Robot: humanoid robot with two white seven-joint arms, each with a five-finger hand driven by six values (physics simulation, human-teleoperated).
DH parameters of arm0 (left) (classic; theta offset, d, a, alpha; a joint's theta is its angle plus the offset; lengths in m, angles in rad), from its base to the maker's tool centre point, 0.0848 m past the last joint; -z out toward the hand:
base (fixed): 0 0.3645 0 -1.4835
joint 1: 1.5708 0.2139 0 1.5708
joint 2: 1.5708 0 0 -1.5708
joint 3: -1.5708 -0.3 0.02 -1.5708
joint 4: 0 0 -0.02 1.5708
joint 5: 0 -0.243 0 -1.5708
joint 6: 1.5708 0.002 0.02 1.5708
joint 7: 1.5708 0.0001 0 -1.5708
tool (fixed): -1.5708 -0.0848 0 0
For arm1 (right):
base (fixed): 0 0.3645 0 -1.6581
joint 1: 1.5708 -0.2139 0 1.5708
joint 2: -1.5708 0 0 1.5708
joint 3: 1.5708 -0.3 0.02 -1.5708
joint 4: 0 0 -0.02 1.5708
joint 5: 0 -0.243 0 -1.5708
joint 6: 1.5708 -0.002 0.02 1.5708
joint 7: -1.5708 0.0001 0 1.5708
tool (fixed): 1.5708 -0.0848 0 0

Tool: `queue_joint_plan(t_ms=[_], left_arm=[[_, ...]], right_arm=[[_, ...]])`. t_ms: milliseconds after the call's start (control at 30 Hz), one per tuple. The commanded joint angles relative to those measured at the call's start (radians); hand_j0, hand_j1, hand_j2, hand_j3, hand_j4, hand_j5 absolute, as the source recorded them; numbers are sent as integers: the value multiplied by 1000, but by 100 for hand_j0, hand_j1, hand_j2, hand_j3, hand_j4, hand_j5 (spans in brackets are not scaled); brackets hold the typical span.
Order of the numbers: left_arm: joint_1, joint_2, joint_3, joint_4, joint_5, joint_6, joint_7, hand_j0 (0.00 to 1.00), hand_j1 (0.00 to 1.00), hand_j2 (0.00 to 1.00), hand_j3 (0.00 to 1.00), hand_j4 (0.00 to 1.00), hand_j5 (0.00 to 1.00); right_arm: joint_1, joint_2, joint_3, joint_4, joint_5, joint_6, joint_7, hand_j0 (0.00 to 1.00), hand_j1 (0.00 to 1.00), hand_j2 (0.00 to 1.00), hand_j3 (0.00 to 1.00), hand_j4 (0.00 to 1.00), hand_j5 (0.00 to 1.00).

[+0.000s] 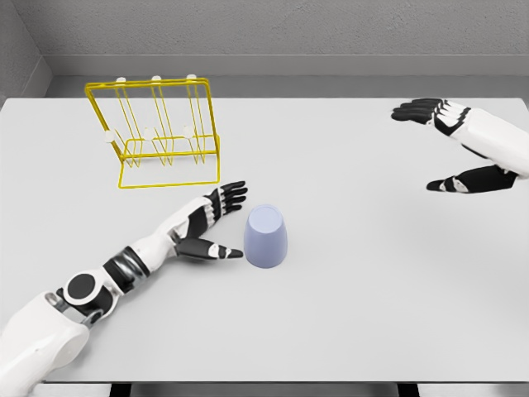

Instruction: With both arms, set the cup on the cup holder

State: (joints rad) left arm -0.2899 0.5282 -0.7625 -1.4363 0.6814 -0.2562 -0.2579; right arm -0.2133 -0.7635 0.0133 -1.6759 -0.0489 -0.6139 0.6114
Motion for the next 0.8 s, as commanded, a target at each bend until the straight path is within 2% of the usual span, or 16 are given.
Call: queue_joint_plan(t_ms=[0, 300, 767], left_arm=[[-6, -2, -20, -1, 3, 2, 0, 100, 100, 100, 100, 100, 100], [-21, -2, -50, -10, -5, 0, 0, 100, 100, 100, 100, 100, 100], [-21, -33, -52, -42, -42, 28, 0, 100, 100, 100, 100, 100, 100]], right_arm=[[5, 13, -9, 42, -23, 3, -1, 100, 100, 100, 100, 100, 100], [25, 32, -10, 41, -25, 3, -1, 100, 100, 100, 100, 100, 100], [32, 43, -10, 31, -29, 3, -1, 100, 100, 100, 100, 100, 100]])
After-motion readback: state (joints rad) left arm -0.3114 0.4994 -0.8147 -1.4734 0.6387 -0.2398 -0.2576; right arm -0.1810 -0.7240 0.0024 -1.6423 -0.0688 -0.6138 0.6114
